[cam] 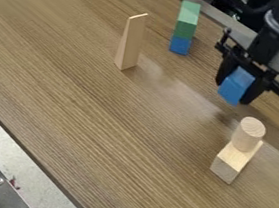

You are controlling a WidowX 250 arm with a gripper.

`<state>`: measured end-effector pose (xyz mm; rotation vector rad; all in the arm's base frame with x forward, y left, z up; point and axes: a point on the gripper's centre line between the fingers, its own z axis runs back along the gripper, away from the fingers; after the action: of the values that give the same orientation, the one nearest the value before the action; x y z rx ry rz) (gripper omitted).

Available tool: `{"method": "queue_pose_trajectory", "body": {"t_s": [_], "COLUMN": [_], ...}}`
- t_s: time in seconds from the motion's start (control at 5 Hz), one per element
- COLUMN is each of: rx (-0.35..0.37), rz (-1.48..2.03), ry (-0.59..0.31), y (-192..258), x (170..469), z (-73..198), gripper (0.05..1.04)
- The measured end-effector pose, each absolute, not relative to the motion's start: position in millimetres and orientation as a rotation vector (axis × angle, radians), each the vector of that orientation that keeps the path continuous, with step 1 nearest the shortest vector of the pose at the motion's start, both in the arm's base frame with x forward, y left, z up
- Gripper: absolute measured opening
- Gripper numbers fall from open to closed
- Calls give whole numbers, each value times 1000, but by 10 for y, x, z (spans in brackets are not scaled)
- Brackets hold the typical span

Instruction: Put the blue rectangle in the middle of the table

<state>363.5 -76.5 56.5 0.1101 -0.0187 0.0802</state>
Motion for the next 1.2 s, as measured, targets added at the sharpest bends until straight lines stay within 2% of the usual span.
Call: {"method": "queue_pose_trajectory", "body": {"t_s": [0.2,0.4,1.0,1.2], "rx": [76,75,110,105], "rz": [96,80,-4,-2], "ry": [28,19,23,32], "y": [-818,-769,-570,-534], "x": [3595,3623,3618,3616], "z": [440,430,290,273], "gripper": [585,585,585,654]}}
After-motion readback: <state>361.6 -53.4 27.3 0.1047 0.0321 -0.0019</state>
